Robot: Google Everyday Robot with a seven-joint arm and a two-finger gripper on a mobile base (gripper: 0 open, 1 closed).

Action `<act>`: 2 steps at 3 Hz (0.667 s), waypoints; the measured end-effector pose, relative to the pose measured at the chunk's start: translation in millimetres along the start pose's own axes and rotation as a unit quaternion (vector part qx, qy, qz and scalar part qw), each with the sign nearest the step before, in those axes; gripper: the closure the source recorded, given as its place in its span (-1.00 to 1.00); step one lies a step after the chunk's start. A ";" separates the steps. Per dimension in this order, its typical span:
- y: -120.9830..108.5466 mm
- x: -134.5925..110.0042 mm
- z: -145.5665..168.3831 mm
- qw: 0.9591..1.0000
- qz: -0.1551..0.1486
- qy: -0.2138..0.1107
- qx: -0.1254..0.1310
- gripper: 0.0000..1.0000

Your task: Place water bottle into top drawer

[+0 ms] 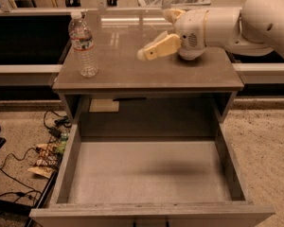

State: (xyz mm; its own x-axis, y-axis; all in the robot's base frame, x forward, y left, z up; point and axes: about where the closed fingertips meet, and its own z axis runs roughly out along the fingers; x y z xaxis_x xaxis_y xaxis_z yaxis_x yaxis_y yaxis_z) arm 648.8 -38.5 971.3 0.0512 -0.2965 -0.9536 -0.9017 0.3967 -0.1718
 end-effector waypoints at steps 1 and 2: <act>-4.5 9.7 41.3 0.999 0.026 -0.017 -0.007 -1.00; -6.9 12.2 79.9 0.998 0.041 -0.033 -0.021 -1.00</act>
Offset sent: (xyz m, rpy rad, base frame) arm 0.0649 0.0950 -0.0426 0.1402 0.0792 0.0530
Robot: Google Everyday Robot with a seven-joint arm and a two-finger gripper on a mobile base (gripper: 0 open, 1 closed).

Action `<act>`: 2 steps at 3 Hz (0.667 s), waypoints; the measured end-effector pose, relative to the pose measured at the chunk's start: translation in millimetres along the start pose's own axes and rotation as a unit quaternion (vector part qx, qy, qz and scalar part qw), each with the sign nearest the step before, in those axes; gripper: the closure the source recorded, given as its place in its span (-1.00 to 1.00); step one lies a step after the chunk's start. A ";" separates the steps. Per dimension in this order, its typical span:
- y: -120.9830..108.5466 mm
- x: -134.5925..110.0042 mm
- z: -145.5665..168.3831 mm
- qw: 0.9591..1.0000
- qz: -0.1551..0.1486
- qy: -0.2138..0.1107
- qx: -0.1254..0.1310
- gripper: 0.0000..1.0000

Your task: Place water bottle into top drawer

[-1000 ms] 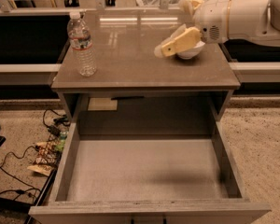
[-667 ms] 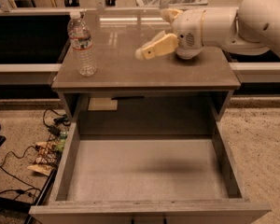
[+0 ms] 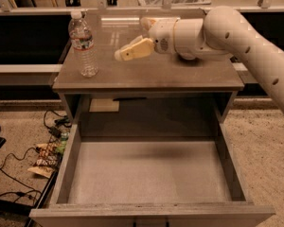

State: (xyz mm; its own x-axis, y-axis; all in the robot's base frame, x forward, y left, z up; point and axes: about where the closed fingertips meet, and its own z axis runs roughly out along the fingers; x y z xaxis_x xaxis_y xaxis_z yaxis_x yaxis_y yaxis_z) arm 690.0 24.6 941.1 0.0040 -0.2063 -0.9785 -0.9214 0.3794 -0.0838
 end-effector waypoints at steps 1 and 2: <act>-4.3 -0.5 36.4 1.000 0.004 -0.017 -0.017 -1.00; -8.9 1.1 74.1 0.999 0.015 -0.034 -0.027 -1.00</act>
Offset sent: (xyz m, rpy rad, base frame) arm 0.0605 0.0932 -0.0226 0.1166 0.0188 0.0626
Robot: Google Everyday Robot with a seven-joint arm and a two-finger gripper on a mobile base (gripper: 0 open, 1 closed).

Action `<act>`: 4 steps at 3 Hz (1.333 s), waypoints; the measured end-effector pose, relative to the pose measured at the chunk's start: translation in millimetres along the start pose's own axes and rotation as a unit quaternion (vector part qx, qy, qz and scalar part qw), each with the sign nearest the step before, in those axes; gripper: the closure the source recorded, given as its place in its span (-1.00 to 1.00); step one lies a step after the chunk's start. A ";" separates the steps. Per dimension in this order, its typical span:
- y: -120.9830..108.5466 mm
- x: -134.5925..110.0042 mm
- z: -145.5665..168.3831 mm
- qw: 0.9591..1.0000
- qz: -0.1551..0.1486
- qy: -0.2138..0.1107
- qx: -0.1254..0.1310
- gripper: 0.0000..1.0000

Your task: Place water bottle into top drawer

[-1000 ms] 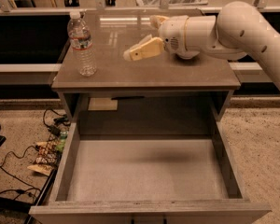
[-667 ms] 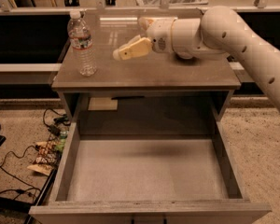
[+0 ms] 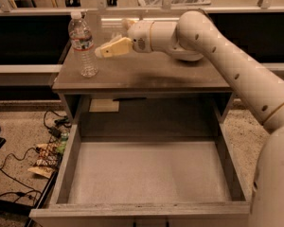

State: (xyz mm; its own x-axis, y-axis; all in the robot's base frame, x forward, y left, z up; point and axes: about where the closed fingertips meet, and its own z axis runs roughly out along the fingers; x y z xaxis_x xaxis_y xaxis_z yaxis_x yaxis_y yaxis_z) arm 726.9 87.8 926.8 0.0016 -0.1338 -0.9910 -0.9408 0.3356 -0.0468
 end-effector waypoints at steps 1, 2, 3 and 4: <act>-0.3 3.3 25.8 1.000 0.013 -0.016 -0.009 -1.00; 14.8 0.9 46.9 0.999 0.028 -0.024 -0.029 -1.00; 38.3 -3.2 77.0 0.997 0.038 -0.035 -0.066 -0.50; 52.2 -10.0 92.6 0.995 0.033 -0.045 -0.085 -0.03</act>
Offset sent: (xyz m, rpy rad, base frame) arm -0.0060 0.0734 -0.0086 0.0923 0.0766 0.0911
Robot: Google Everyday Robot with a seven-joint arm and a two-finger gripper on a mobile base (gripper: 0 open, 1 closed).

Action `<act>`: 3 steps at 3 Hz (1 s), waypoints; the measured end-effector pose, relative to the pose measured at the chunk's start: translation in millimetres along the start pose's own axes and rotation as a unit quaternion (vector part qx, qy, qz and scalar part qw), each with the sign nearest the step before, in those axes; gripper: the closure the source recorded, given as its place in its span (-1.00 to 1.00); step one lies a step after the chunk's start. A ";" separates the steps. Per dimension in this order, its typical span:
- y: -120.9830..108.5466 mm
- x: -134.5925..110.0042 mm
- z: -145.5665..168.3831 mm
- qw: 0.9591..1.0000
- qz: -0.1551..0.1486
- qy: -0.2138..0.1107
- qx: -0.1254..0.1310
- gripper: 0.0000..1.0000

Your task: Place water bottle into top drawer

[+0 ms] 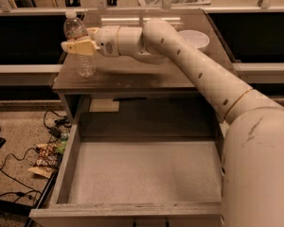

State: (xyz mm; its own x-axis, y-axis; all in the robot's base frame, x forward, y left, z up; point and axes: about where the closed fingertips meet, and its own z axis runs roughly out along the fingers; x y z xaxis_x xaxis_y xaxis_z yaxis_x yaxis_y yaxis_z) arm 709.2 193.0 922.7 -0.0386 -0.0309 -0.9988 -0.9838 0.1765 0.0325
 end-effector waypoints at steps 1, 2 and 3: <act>6.6 -1.0 7.4 1.000 -0.013 0.010 -0.001 0.44; 8.3 -1.0 10.0 1.000 -0.013 0.010 -0.003 0.91; 9.5 -1.5 11.3 1.000 -0.013 0.009 -0.005 1.00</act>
Offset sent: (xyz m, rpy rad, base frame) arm -0.0046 0.0077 0.0008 -0.0217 -0.0200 0.0028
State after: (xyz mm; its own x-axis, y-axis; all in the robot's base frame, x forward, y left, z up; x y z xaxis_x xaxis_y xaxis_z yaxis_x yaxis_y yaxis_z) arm 701.9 205.8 924.1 -0.0166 -0.0537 -0.9984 -0.9861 0.1662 0.0075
